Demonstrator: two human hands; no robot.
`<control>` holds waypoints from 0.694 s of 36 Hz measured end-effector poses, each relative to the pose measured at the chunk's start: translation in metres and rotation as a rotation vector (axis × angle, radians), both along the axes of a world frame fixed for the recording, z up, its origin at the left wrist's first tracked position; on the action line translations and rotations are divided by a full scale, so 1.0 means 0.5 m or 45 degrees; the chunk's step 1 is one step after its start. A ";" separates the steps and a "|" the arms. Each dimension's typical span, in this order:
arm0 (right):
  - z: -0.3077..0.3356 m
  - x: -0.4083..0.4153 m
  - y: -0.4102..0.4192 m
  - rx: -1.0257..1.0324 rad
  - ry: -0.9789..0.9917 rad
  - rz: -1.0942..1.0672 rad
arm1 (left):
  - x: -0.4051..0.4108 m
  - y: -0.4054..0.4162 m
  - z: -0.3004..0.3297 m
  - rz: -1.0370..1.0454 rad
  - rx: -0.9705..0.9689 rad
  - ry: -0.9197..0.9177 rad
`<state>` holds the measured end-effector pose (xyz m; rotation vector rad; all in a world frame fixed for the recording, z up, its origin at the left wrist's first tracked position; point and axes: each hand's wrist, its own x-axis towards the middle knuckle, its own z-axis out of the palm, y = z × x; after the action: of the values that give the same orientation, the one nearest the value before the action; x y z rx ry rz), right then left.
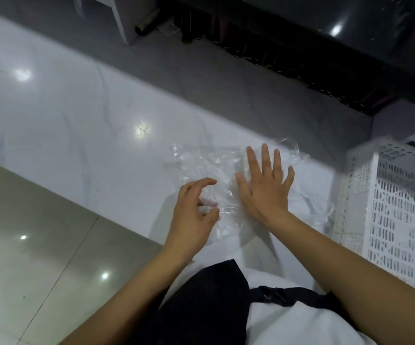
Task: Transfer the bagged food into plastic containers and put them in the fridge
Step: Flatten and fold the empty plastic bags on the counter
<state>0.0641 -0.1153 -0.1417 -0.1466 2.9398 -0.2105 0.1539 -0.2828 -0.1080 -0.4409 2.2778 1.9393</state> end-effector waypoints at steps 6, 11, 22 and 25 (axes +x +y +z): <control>0.024 0.007 -0.028 0.006 0.116 0.103 | -0.019 -0.072 0.002 -0.037 -0.160 -0.137; -0.010 0.018 -0.040 0.040 -0.016 0.182 | -0.026 -0.099 0.007 -0.136 -0.293 -0.185; -0.038 0.003 0.003 0.016 -0.021 0.101 | -0.008 -0.109 0.000 -0.121 -0.533 -0.248; -0.039 0.001 0.007 0.005 -0.017 0.094 | -0.007 -0.096 0.029 0.042 -0.622 -0.020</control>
<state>0.0648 -0.1118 -0.1613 -0.2521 2.9152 -0.1944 0.1505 -0.3306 -0.0937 -0.5366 2.7395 1.3643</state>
